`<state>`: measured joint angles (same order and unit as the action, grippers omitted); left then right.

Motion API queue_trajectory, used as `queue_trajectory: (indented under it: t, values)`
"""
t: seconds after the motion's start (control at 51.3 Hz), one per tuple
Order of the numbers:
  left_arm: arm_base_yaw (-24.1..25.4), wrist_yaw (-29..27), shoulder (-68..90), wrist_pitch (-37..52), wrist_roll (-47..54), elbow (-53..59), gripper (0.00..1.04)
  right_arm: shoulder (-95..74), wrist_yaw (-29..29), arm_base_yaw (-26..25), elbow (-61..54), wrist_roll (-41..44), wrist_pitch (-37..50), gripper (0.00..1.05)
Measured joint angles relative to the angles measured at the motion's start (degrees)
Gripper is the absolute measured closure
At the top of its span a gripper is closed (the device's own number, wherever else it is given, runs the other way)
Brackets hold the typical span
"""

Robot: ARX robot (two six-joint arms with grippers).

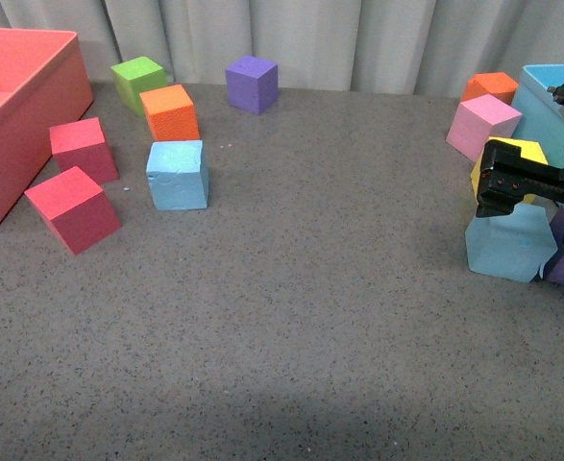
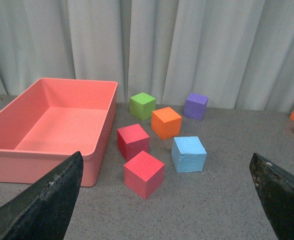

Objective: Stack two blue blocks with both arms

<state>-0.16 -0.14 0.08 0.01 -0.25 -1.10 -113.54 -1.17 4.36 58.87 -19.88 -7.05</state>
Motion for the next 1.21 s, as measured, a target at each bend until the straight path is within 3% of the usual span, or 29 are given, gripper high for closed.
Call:
queue_trajectory:
  t: [0.351, 0.605, 0.722, 0.956, 1.209]
  values:
    - [0.0, 0.0, 0.0, 0.0, -0.02, 0.0, 0.07, -5.38, -0.83, 0.2, 4.15, 1.62, -2.93, 0.1]
    - [0.0, 0.0, 0.0, 0.0, 0.0, 0.0, 0.07, -7.74, 0.72, 0.28, 6.67, 1.68, -6.6, 0.47]
    - [0.0, 0.0, 0.0, 0.0, 0.0, 0.0, 0.07, -7.45, 0.59, 0.55, 7.13, 1.86, -6.45, 0.57]
    - [0.0, 0.0, 0.0, 0.0, 0.0, 0.0, 0.07, -5.05, -3.3, 4.35, 8.55, 3.67, -5.88, 0.62]
    - [0.0, 0.0, 0.0, 0.0, -0.02, 0.0, 0.07, -9.42, -4.31, 11.5, 18.05, 4.09, -9.16, 0.64]
